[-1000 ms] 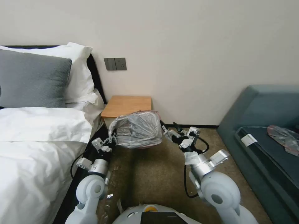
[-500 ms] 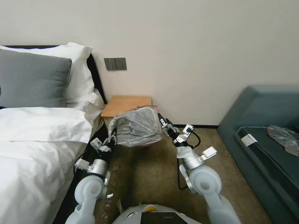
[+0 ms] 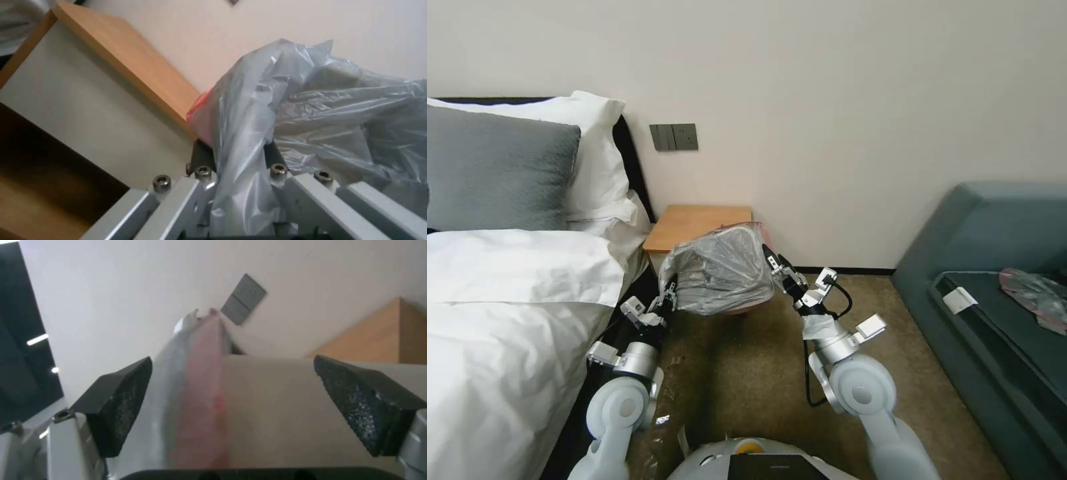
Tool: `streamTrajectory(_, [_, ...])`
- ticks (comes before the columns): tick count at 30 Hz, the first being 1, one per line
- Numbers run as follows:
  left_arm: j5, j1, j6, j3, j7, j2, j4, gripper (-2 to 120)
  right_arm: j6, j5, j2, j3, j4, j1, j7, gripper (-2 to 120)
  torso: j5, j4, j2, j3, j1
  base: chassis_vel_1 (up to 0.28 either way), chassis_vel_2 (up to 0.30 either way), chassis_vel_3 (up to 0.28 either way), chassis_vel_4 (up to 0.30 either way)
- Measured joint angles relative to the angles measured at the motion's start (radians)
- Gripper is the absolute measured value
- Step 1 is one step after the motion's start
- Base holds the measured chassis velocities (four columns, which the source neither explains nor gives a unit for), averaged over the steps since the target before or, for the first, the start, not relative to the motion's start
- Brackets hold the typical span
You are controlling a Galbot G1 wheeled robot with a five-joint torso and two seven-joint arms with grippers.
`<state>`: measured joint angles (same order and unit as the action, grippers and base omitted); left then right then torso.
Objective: Pick up the garbage bag from the table and place it over the trash can.
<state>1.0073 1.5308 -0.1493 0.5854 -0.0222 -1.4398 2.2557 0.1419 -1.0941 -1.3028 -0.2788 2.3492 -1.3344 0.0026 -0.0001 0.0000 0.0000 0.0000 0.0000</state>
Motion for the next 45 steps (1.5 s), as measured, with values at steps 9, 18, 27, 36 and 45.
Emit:
streamTrajectory(9, [-0.001,0.002,-0.001,-0.005,-0.004,-0.004,0.003,5,0.001,-0.007,-0.025,0.009,0.009,-0.006,-0.009,89,0.0,0.0,0.0,0.0,0.0,0.0,0.0,0.0,0.0])
streamTrajectory(18, [-0.003,0.003,-0.002,-0.007,-0.007,-0.005,0.013,5,0.004,0.002,-0.025,0.014,0.006,-0.007,-0.01,57,0.0001,0.0,0.0,0.0,0.0,0.0,0.0,0.0,0.0])
streamTrajectory(27, [-0.004,-0.001,-0.003,-0.007,-0.011,-0.001,0.013,5,0.004,0.017,-0.028,0.014,0.006,-0.006,-0.018,24,0.0001,0.0,0.0,0.0,0.0,0.0,0.0,0.0,0.0])
streamTrajectory(36, [-0.006,0.0,-0.004,-0.013,-0.012,-0.007,0.01,5,0.003,0.022,-0.031,0.014,0.012,-0.003,-0.02,0,0.0001,0.0,0.0,0.0,0.0,0.0,0.0,0.0,0.0])
streamTrajectory(45, [-0.006,0.002,-0.004,-0.01,-0.013,-0.004,0.021,5,-0.001,0.04,-0.034,0.012,0.01,-0.002,-0.013,0,0.0001,0.0,0.0,0.0,0.0,0.0,0.0,0.0,0.0])
